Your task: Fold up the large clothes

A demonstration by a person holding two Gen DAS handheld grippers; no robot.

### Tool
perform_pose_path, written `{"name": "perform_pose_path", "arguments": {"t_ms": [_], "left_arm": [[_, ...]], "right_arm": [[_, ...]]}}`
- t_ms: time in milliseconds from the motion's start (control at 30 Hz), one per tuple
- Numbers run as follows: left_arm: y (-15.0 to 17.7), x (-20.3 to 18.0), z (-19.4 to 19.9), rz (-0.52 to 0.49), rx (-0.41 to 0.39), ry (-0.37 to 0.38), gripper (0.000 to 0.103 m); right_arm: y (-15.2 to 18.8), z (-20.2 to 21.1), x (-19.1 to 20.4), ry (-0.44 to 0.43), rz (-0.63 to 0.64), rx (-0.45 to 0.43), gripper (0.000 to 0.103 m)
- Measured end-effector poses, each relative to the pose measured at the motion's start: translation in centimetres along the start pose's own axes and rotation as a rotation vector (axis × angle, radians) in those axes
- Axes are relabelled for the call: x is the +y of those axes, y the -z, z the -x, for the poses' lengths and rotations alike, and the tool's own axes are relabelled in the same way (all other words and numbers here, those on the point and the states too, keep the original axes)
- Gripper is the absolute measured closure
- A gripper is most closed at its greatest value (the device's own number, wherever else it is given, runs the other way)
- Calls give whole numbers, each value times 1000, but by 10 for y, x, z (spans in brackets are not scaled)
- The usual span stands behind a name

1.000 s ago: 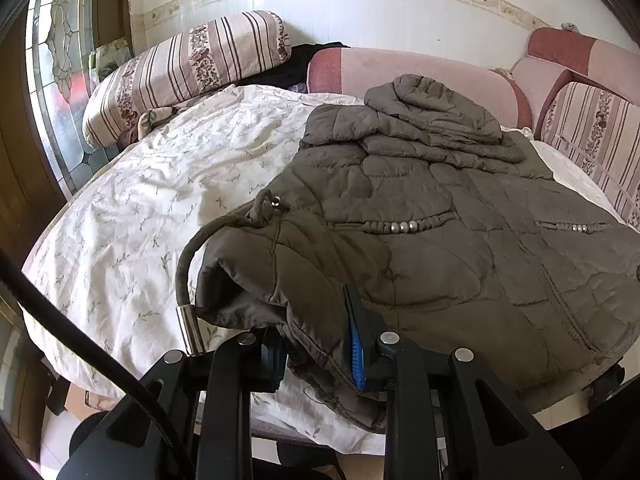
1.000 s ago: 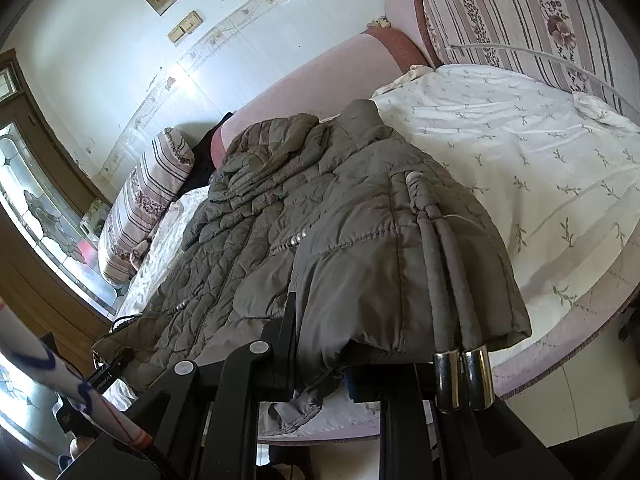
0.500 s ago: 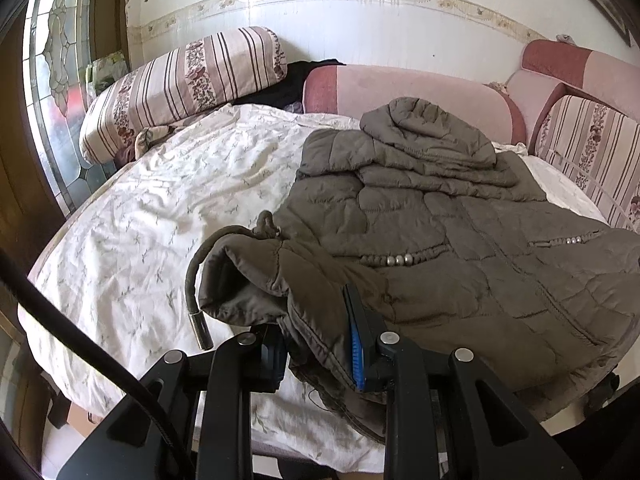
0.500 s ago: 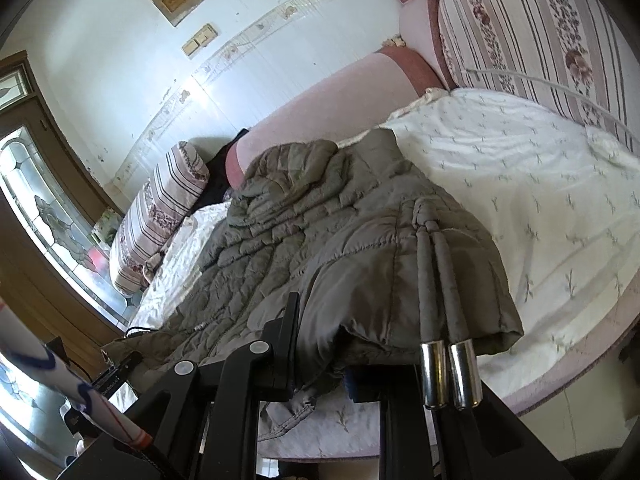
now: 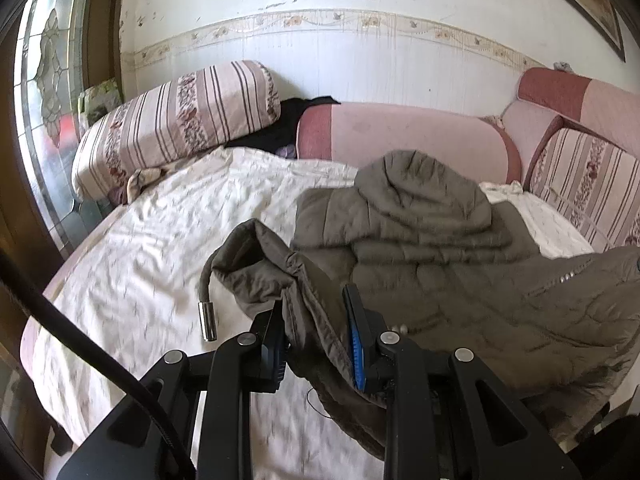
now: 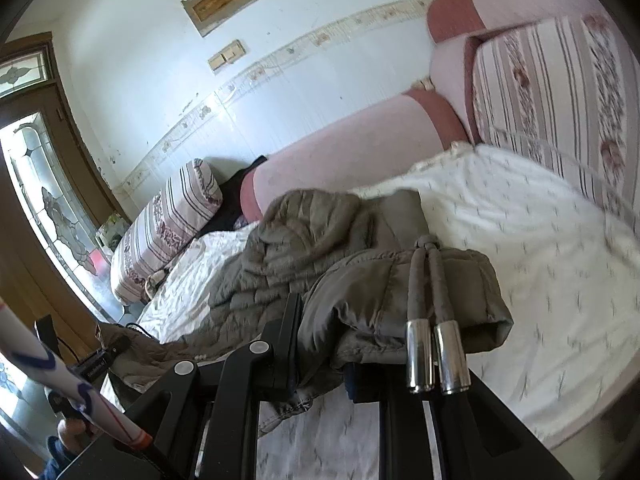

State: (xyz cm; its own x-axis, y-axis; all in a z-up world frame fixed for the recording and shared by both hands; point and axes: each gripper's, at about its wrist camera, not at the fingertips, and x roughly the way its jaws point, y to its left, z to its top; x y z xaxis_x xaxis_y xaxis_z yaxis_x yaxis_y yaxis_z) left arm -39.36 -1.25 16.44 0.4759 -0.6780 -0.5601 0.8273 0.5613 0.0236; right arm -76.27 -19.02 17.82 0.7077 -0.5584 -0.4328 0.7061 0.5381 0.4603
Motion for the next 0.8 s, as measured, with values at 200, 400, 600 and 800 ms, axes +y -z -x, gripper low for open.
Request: {"name": "perform_pose_path", "arguments": {"t_ms": [200,400,600,800], "left_arm": [[-56,1,-28,21,-14,14,79],[-117,-5,-80,26,-11,10,78],[-168,-12,-156,84,47,2,76],[-198,-23,-211,59,39,-64,69]], "right_arm": [[-50,-28,8,3,3,-30,84],[-107,-84,10,27,19,-45,84],[-149,-160,-6,63,-8,-23,84],[-177,-228,-28,117,-14,14,84]]}}
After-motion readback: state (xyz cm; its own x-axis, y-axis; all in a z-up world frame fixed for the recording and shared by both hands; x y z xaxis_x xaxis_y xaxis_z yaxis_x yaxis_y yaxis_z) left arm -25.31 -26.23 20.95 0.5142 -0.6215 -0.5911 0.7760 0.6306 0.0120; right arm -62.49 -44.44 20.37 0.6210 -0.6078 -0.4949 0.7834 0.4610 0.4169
